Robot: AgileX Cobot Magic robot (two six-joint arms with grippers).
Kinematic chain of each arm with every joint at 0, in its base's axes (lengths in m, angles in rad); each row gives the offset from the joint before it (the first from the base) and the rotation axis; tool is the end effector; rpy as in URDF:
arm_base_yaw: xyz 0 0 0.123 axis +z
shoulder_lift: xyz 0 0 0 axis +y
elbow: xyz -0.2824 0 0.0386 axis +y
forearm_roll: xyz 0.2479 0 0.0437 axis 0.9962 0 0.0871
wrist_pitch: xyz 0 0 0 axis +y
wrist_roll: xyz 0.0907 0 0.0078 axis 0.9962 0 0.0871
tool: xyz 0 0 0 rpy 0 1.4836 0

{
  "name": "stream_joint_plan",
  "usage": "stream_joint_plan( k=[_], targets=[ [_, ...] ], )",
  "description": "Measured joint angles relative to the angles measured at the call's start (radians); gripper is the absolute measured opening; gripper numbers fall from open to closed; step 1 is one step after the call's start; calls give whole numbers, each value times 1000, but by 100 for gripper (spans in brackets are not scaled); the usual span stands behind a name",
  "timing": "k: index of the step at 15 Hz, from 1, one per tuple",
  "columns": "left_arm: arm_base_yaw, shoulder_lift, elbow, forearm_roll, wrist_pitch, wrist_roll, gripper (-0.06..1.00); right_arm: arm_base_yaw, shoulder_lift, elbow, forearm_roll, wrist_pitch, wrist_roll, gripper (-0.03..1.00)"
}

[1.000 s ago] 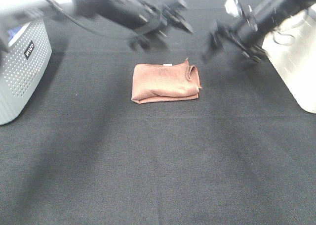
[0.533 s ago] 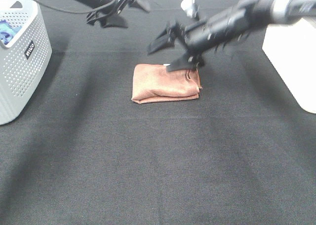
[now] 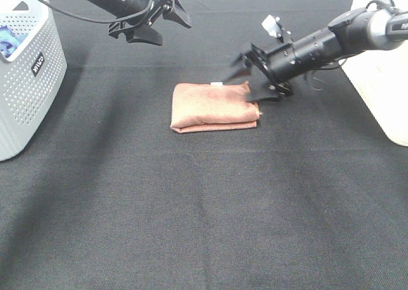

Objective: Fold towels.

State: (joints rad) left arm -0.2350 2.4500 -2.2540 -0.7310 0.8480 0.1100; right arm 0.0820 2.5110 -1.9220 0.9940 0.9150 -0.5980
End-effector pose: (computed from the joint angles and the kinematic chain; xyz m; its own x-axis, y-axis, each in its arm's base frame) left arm 0.5223 -0.1720 0.2108 -0.8633 -0.1606 -0.4785 0.1988 0.7632 -0.6149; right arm 0.5042 0.1022 0.0958 -0.9398 0.0386 -0.3396 -0.2080 0.7239 0.6578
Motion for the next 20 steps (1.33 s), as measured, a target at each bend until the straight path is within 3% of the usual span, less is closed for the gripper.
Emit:
stream_joint_plan(
  k=[2, 3, 8, 11, 13, 17, 18, 19, 20],
  targets=[
    [0, 0, 0, 0, 7, 0, 73, -3, -4, -6, -92, -19, 72, 85],
    [0, 0, 0, 0, 7, 0, 73, -3, -4, -6, -92, -19, 72, 85],
    [0, 0, -1, 8, 47, 0, 73, -5, -87, -8, -369, -4, 201, 85],
    [0, 0, -64, 45, 201, 40, 73, -5, -200, -8, -474, 94, 285, 85],
    [0, 0, -167, 117, 342, 17, 73, -5, -282, -8, -519, 201, 338, 85],
    [-23, -108, -222, 371, 365, -24, 73, -5, -418, -8, -665, 290, 443, 85],
    [-41, -176, -222, 490, 367, -37, 73, -5, -467, -8, -709, 291, 471, 85],
    [-49, -233, -212, 545, 367, -43, 73, -5, -507, 5, -734, 291, 485, 85],
    [-49, -233, -212, 545, 367, -43, 73, -5, -507, 5, -734, 291, 485, 85]
  ],
)
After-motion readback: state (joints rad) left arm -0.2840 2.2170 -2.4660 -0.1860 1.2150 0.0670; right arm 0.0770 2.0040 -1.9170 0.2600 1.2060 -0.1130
